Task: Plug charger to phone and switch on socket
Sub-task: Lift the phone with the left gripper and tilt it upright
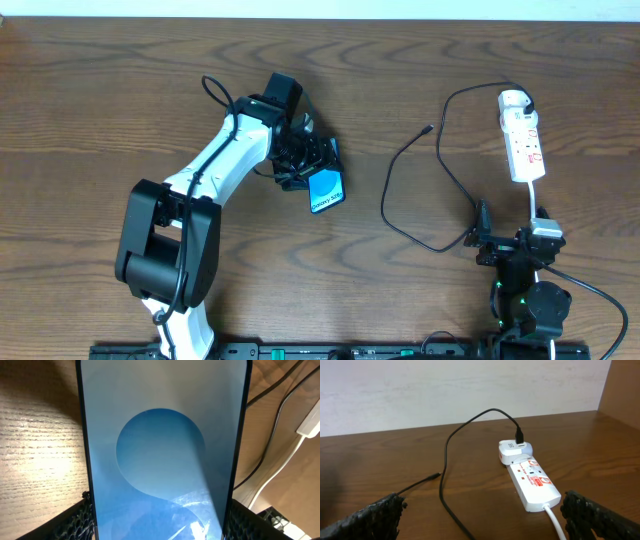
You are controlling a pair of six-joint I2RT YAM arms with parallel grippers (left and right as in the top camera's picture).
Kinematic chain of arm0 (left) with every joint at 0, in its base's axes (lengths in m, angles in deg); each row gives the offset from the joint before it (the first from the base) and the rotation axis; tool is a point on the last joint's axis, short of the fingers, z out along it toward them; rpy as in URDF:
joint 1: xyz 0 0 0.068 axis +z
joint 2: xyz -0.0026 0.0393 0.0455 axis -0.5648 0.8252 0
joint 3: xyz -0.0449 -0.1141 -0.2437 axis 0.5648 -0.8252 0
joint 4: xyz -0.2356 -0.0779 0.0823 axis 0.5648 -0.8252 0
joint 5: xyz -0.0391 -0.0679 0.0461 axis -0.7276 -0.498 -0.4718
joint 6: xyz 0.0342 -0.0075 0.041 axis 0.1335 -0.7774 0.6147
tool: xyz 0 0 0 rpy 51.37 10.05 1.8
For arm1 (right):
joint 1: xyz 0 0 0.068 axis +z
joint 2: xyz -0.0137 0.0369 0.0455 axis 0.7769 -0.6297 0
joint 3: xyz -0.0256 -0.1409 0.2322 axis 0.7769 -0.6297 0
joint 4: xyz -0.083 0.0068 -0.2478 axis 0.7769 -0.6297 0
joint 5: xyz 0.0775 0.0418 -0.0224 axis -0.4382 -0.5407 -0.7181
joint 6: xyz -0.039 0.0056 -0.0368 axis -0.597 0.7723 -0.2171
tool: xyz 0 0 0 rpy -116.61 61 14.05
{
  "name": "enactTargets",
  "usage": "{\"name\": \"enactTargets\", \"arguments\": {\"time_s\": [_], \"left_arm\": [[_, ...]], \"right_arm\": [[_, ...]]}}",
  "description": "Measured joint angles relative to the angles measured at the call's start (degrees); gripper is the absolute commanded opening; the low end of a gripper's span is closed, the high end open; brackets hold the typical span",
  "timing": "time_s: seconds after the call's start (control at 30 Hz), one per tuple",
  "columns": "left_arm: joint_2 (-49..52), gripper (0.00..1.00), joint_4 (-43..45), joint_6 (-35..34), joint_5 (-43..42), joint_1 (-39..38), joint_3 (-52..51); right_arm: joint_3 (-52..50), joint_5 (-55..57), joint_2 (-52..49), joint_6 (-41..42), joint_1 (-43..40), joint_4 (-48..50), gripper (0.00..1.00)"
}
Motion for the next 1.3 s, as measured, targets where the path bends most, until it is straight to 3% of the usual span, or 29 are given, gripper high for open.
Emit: {"name": "enactTargets", "arguments": {"time_s": [0.4,0.8,1.3], "left_arm": [[0.0,0.58,1.2,-10.8,-1.9,0.0,0.0],[0.0,0.58,12.1,-22.3,-13.4,0.0,0.0],[0.0,0.58,13.0,-24.7,-24.5,0.0,0.0]], "right_arm": [[0.0,0.0,0.0,0.0,0.0,0.0,0.99],[0.0,0.0,0.0,0.0,0.0,0.0,0.99],[0.0,0.0,0.0,0.0,0.0,0.0,0.99]]}}
